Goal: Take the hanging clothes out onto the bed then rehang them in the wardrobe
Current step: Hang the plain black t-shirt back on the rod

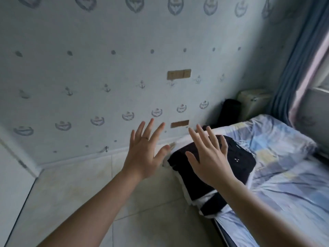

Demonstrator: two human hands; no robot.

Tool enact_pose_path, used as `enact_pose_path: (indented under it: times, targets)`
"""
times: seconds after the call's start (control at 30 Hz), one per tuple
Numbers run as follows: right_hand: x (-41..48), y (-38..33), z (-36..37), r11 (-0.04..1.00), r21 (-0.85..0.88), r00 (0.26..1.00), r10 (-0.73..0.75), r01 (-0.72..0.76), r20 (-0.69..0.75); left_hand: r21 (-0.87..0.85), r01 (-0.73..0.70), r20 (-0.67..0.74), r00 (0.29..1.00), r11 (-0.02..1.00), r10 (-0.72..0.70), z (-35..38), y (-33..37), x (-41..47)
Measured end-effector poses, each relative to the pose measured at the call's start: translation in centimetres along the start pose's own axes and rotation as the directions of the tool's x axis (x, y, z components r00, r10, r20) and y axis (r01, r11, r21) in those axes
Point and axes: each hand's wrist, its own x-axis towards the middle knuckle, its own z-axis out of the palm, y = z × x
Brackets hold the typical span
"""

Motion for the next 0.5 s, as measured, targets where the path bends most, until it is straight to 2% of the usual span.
enact_pose_path:
  times: [0.27,0.4,0.5]
  targets:
    - [0.2,9.8,7.0,0.943,-0.067,0.940,0.330,-0.325,0.089,-0.130,0.006,0.260,0.965,0.991,0.028,13.7,0.3,8.2]
    - [3.6,13.8,10.5,0.885,-0.098,0.877,0.465,-0.456,0.123,-0.138,-0.029,0.340,0.937,0.990,0.075,19.5,-1.6,14.5]
    - [6.4,16.2,12.7,0.814,-0.115,0.803,0.580,-0.569,0.139,-0.149,-0.055,0.410,0.905,0.987,0.112,23.0,-3.2,19.5]
